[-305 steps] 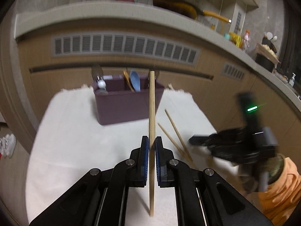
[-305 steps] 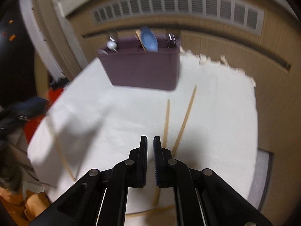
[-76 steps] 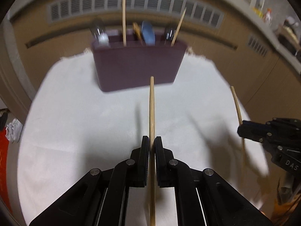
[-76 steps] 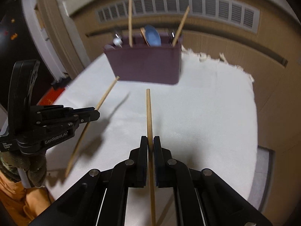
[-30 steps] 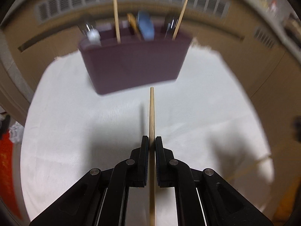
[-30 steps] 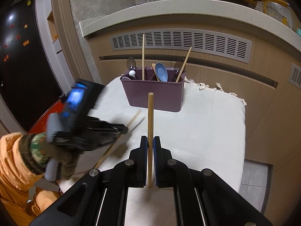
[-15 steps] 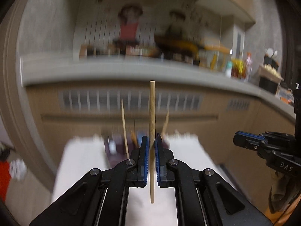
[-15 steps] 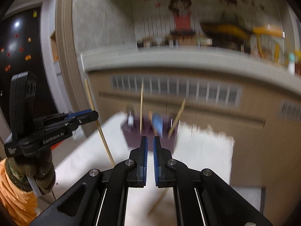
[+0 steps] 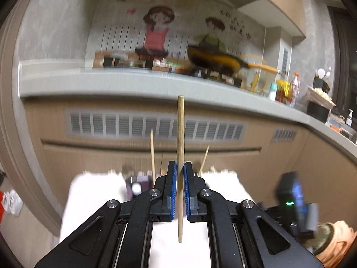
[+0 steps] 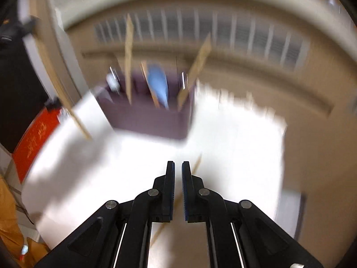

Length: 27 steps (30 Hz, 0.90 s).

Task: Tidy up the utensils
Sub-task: 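Carry both upright chopsticks above the purple holder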

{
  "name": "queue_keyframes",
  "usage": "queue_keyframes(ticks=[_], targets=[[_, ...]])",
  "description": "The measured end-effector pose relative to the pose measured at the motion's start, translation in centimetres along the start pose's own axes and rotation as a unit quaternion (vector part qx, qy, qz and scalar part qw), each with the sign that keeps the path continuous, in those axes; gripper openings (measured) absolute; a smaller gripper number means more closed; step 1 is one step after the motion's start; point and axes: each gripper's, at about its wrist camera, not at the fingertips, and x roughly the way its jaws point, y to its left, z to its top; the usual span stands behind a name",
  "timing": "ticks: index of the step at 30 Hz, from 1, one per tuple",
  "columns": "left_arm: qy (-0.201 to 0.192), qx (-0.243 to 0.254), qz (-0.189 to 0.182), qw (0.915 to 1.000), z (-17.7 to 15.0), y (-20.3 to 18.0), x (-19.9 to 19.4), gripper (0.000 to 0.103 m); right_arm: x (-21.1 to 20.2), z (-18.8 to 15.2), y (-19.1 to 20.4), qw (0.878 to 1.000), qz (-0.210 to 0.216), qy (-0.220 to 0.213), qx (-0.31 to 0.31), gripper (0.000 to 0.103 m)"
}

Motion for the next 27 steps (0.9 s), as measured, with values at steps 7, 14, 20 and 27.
queue_keyframes(ticks=[7, 14, 20, 27], targets=[[0.036, -0.017, 0.001, 0.9992, -4.5, 1.5, 0.2, 0.007, 5.4, -1.2, -1.0, 0.997, -0.01, 0.052, 0.05, 0.023], [0.042, -0.029, 0.003, 0.9987, -5.7, 2.5, -0.6, 0.007, 5.9, -1.6, 0.4, 0.998, -0.036, 0.045, 0.03, 0.009], [0.052, -0.035, 0.003, 0.998, -6.3, 2.5, -0.8, 0.007, 2.4, -2.3, 1.8, 1.0, -0.006, 0.011, -0.001, 0.006], [0.05, -0.043, -0.002, 0.9978, -6.3, 2.0, -1.3, 0.007, -4.2, -1.8, 2.5, 0.997, 0.044, -0.064, -0.006, 0.006]])
